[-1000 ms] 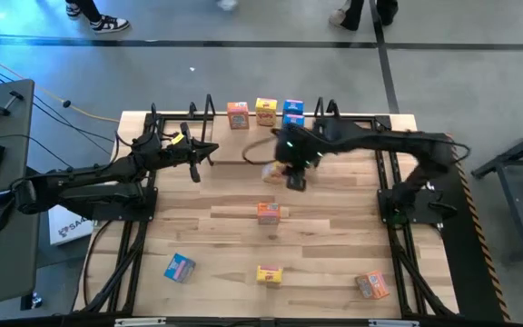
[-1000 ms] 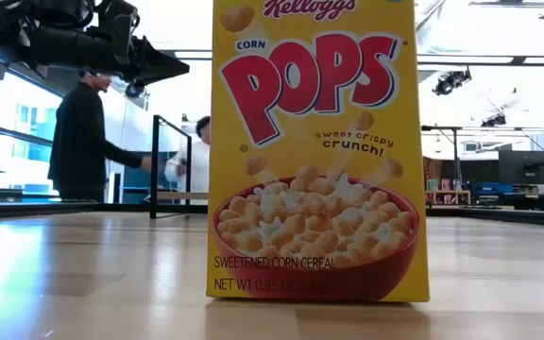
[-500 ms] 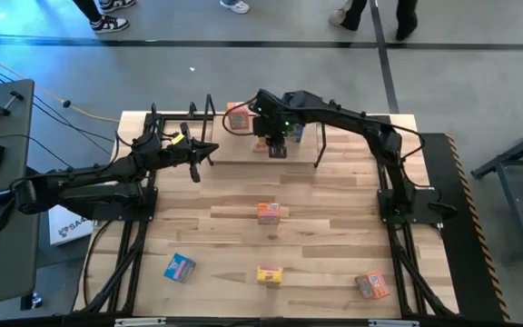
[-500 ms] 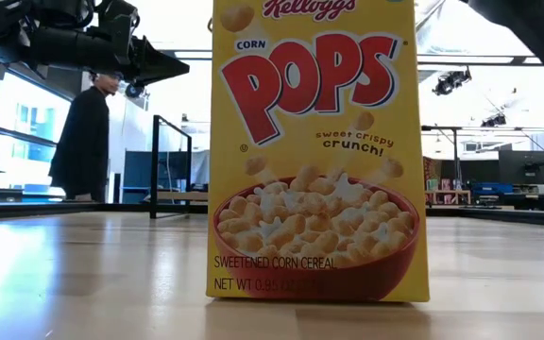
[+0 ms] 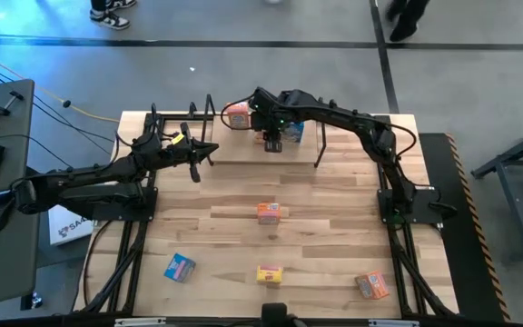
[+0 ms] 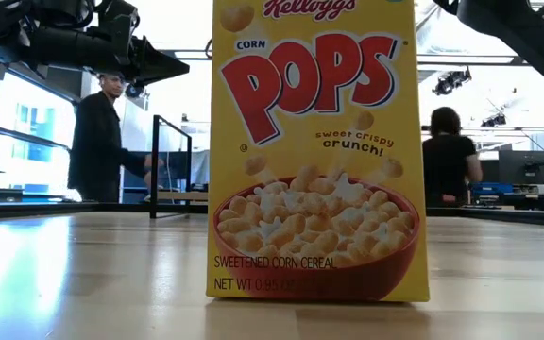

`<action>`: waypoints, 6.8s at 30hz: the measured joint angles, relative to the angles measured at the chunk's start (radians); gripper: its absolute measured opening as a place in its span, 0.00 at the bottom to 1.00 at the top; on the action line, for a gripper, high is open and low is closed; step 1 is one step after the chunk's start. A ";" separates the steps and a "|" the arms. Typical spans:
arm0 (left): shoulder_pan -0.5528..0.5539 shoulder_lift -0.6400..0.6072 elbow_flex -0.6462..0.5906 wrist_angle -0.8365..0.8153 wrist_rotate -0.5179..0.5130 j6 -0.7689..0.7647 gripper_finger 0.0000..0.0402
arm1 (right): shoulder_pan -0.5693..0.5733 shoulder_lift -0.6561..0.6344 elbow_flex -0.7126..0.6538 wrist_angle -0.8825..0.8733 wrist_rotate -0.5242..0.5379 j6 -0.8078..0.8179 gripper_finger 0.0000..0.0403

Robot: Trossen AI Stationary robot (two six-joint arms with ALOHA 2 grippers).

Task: Stack cereal on shelf
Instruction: Put the top cereal box on the shelf aligned with the other yellow cereal box, then put the top orange cereal box on the shelf aligned with the other orange cereal box

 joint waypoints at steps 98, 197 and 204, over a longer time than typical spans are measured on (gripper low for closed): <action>0.000 0.000 0.000 -0.008 -0.001 0.002 0.01 | 0.054 -0.057 -0.357 0.491 0.080 0.210 0.00; -0.555 0.931 0.842 -0.775 -0.185 -0.084 0.40 | 0.337 -0.966 -1.498 1.414 0.155 0.317 0.00; -0.548 0.895 0.840 -0.805 -0.179 -0.017 0.35 | 0.337 -0.965 -1.498 1.405 0.155 0.317 0.00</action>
